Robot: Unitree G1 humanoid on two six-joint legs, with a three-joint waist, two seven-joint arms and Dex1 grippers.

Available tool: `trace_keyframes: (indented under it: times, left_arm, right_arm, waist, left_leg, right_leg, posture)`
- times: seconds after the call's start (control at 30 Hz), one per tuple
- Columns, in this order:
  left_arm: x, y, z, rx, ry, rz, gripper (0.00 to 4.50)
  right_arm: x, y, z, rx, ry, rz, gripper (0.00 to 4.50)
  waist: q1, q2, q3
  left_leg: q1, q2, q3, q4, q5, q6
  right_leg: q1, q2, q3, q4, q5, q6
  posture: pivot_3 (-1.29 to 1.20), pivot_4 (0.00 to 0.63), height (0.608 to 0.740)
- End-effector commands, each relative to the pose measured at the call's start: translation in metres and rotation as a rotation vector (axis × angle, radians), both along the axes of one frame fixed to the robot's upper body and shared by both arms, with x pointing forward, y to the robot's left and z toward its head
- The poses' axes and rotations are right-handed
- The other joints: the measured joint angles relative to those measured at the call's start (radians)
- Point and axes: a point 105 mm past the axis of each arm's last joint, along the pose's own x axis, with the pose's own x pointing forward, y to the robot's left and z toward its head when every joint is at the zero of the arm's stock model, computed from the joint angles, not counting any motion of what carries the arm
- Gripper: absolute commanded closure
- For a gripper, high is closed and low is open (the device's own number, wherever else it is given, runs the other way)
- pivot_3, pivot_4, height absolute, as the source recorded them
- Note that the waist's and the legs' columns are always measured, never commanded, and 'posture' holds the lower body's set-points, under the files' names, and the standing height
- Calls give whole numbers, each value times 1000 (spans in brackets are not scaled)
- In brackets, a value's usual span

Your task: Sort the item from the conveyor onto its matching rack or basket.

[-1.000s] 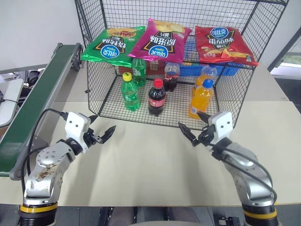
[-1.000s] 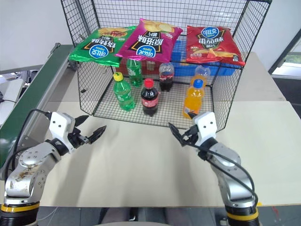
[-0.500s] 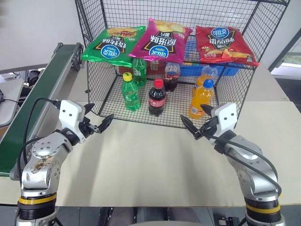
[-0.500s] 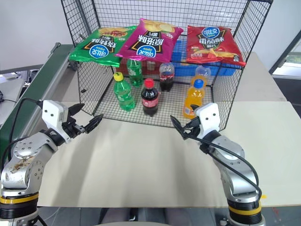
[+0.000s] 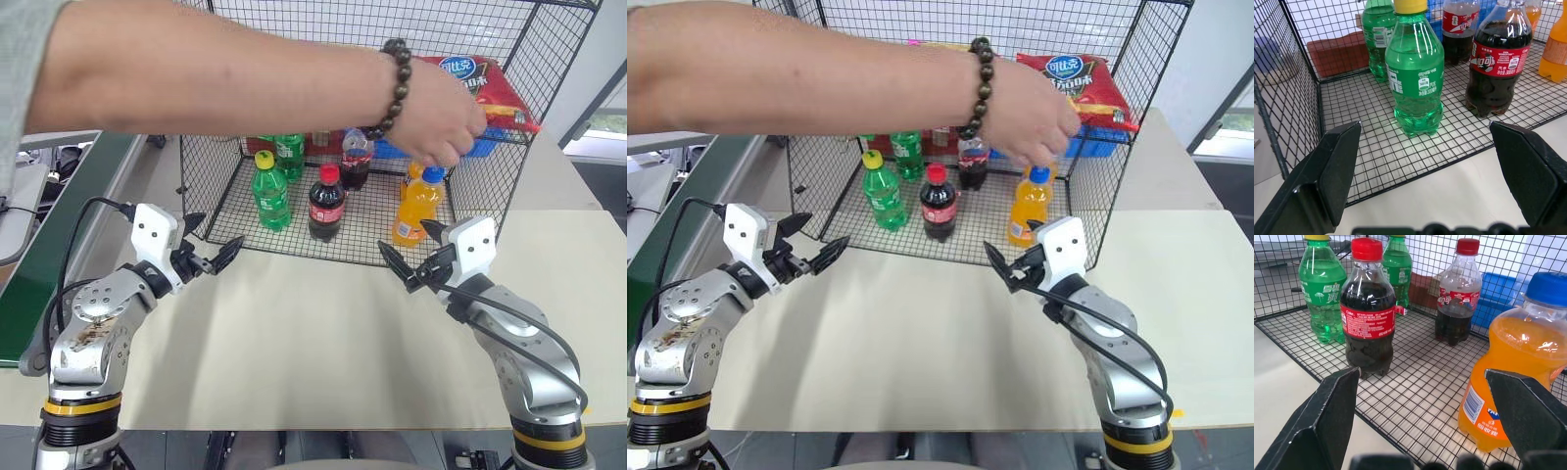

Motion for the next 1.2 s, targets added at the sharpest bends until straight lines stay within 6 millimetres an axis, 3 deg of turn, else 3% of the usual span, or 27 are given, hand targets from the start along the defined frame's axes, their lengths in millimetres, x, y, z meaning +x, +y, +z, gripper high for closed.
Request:
trace_keyframes:
  times: [0.03, 0.37, 0.57, 0.77, 0.97, 1.2]
  left_arm:
    - [0, -2, 9, 3, -37, -10, 53]
    - [-3, 0, 13, 5, -45, -4, 53]
    - [-20, 2, 10, 6, -27, -8, 53]
    - [-35, 16, 17, -3, -33, 55, 53]
    - [-49, 51, 14, 0, -15, 184, 53]
    - [-57, 51, 10, -8, -6, 181, 53]
  right_arm:
    - [-3, 3, 16, 5, -55, 5, 0]
    - [-5, 6, 21, -6, -57, 28, 0]
    - [-7, 7, 24, -18, -55, 85, 0]
    - [-6, 15, 30, -12, -67, 159, 0]
    - [-12, 32, 40, 6, -71, 296, 0]
    - [-7, 47, 61, 30, -95, 385, 0]
  waist:
    - [0, 0, 0]
    - [1, 0, 0]
    - [-1, 0, 0]
    - [-2, 0, 0]
    - [-2, 0, 0]
    - [0, 0, 0]
  left_leg:
    - [0, 0, 0, 0, 0, 0]
    - [0, 0, 0, 0, 0, 0]
    - [0, 0, 0, 0, 0, 0]
    - [0, 0, 0, 0, 0, 0]
    - [0, 0, 0, 0, 0, 0]
    - [1, 0, 0, 0, 0, 0]
  right_leg:
    - [0, 0, 0, 0, 0, 0]
    - [0, 0, 0, 0, 0, 0]
    - [0, 0, 0, 0, 0, 0]
    - [0, 0, 0, 0, 0, 0]
    - [0, 0, 0, 0, 0, 0]
    - [1, 0, 0, -1, 0, 0]
  posture:
    - [0, 150, 740]
    - [0, 150, 740]
    - [0, 150, 740]
    - [0, 150, 740]
    - [0, 150, 740]
    - [0, 150, 740]
